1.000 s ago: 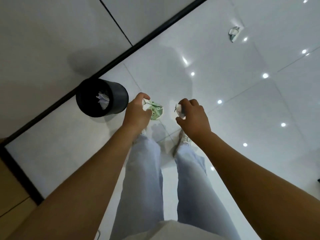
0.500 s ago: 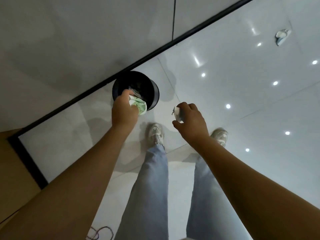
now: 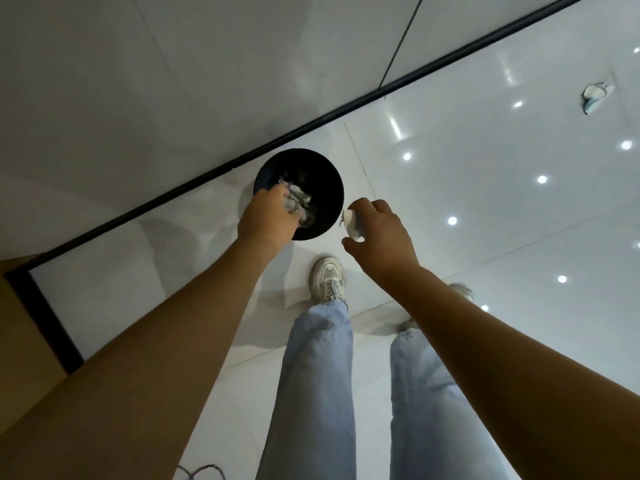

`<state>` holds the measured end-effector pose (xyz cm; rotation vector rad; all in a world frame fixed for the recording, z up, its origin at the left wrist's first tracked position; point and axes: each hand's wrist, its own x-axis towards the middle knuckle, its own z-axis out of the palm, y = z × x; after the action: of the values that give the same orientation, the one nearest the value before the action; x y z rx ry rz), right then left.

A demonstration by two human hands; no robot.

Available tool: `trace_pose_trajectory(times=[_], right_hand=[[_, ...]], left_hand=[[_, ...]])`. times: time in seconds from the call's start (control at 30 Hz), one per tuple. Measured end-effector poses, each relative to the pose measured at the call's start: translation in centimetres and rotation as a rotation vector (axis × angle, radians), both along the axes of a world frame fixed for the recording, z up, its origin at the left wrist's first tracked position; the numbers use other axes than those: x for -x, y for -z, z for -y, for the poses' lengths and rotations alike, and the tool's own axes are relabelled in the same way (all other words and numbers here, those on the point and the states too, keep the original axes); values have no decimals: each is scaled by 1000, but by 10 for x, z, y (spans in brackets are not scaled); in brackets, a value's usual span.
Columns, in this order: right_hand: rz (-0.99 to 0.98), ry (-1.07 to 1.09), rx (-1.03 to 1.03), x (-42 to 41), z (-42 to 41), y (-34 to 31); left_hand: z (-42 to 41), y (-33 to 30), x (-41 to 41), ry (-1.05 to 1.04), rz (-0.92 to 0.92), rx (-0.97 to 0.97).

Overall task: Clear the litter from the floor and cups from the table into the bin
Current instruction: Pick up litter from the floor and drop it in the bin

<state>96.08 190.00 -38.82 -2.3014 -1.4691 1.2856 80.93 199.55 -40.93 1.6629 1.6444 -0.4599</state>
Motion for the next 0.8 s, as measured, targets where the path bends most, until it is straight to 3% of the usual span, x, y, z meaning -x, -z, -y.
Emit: trace_pose_trajectory(times=[0.4, 0.8], right_hand=[[-8, -131, 88, 39, -53, 4], [79, 54, 91, -73, 33, -36]], left_hand=[[16, -32, 43, -15, 33, -84], [39, -79, -88, 356, 45, -92]])
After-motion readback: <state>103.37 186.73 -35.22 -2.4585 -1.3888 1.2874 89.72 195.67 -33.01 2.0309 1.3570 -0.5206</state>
